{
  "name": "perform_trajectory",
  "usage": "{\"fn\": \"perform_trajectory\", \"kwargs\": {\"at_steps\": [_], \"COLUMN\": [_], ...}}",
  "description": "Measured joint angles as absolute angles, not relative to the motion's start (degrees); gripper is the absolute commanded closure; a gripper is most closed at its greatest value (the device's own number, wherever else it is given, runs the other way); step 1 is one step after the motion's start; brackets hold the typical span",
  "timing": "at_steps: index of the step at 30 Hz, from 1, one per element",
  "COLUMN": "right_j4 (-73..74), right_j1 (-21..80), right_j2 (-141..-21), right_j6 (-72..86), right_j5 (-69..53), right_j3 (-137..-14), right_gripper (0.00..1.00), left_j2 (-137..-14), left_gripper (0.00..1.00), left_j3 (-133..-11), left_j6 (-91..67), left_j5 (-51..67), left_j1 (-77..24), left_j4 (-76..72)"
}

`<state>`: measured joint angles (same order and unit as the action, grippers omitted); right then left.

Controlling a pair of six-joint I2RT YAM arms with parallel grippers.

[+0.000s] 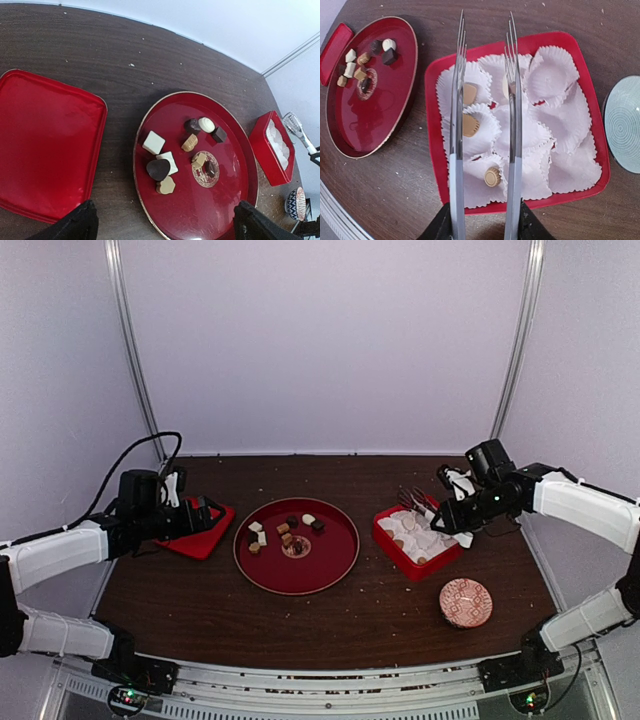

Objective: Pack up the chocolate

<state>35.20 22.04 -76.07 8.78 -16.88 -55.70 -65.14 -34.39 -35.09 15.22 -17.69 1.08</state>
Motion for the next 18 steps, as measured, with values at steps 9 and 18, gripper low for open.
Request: {"fn": "perform_trajectory", "kwargs": {"at_steps": [9, 18], "right_j4": [35.24, 34.65], "right_j1": [33.98, 43.33], "right_j2": [-77.93, -91.85], "right_j6": [8.82, 9.26], "right_j5": [-17.17, -17.08], "right_j3": [-63.22, -70.28], "right_gripper": [0.63, 0.63], "left_j2": [-65.14, -64.38], "left_gripper": [0.03, 0.03], "left_j3": [-34.39, -34.24], "left_j6": [-35.55, -35.75], "left_j5": [15.27, 15.25], "left_j1": [-17.69, -17.69], "left_j4": [0.86, 0.47]}}
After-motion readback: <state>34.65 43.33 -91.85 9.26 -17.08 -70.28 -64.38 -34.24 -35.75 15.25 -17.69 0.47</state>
